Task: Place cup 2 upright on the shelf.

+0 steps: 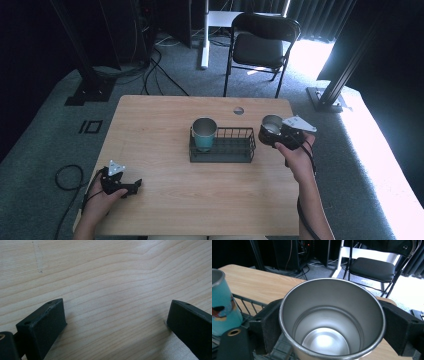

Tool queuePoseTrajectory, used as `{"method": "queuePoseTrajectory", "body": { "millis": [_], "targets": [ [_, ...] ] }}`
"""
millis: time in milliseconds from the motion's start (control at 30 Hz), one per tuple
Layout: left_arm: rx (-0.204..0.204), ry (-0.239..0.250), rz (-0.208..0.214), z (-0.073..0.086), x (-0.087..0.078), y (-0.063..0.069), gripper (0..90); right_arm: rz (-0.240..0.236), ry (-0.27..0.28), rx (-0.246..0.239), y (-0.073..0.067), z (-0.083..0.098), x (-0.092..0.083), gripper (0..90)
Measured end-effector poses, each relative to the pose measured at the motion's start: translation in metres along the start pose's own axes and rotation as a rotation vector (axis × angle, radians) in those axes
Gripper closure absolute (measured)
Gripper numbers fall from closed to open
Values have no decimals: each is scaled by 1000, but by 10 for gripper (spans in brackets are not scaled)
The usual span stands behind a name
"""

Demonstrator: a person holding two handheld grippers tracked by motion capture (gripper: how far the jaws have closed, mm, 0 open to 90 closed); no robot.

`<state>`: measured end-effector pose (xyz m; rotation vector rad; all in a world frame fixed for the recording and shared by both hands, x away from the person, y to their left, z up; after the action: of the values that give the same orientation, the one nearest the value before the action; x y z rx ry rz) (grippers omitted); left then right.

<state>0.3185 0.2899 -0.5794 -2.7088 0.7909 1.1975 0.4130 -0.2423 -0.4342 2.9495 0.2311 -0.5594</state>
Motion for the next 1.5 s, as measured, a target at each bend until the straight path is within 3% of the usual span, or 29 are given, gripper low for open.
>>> {"method": "queuePoseTrajectory", "body": {
  "millis": [367,767,1500],
  "targets": [
    [0,0,0,0,0,0,26,-37,29,-23,-23,-19,3,129],
    [-1,1,0,0,0,0,26,-107,41,-39,-53,-27,9,129],
    [-1,1,1,0,0,0,26,-174,-17,-60,-88,-2,30,129]
  ]
}}
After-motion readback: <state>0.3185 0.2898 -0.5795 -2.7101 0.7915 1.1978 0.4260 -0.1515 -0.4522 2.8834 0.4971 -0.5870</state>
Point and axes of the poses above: each handheld gripper's, and its own axes: x roughly forward along the jaws, z roughly out of its underside, y roughly to its right, the point moved 3 cm from there along x, roughly forward along the jaws, and after that the axes turned 11 degrees about z, right-handed, at the moved point
